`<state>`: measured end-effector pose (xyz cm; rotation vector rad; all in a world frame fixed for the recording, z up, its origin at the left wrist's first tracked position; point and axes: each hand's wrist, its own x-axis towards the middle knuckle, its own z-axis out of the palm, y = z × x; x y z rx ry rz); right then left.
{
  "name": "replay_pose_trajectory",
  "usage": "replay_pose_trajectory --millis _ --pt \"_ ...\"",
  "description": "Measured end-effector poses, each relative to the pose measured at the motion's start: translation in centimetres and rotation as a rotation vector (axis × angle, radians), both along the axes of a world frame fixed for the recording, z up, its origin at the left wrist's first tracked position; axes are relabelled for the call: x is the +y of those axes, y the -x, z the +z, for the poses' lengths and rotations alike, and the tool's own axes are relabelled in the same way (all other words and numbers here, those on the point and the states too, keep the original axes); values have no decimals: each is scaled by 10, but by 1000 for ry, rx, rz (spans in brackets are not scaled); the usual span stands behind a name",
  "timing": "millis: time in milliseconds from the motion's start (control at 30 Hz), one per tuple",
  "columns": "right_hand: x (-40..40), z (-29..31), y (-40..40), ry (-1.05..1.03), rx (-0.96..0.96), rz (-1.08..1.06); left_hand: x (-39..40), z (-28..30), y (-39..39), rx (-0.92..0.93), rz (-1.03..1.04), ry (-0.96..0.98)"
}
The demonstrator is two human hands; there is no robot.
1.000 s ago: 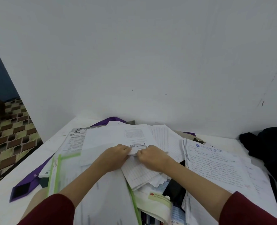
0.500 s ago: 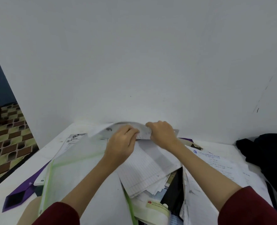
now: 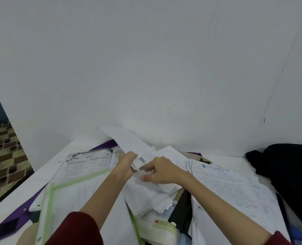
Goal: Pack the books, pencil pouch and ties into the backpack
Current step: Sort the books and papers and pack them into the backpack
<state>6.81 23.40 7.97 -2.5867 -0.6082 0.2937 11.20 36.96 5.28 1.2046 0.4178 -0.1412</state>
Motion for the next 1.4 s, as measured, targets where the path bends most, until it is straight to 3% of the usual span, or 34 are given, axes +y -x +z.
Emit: replay_pose_trajectory --millis 100,233,367,533,700,800,1067,1400 --pt "-16 -7 -1 -199 131 -29 17 -5 -6 -53 92 -167" --pt "-46 3 -19 -507 -96 -381 41 24 -2 -347 -63 -236" --pt "-66 26 -35 -835 -93 -619 56 54 5 -517 -314 -281" --pt "-83 38 -39 -1092 177 -427 48 50 8 -475 -355 -275" --pt "-63 40 -34 -1106 -96 -496 28 48 2 -494 -134 -149" --pt "-57 40 -33 -1140 -164 -510 23 50 -1 -479 -79 -116" --pt "-53 1 -29 -1084 -57 -564 32 17 12 -450 -73 -222" --pt "-45 -3 -27 -1099 -182 -590 19 17 6 -487 20 -267"
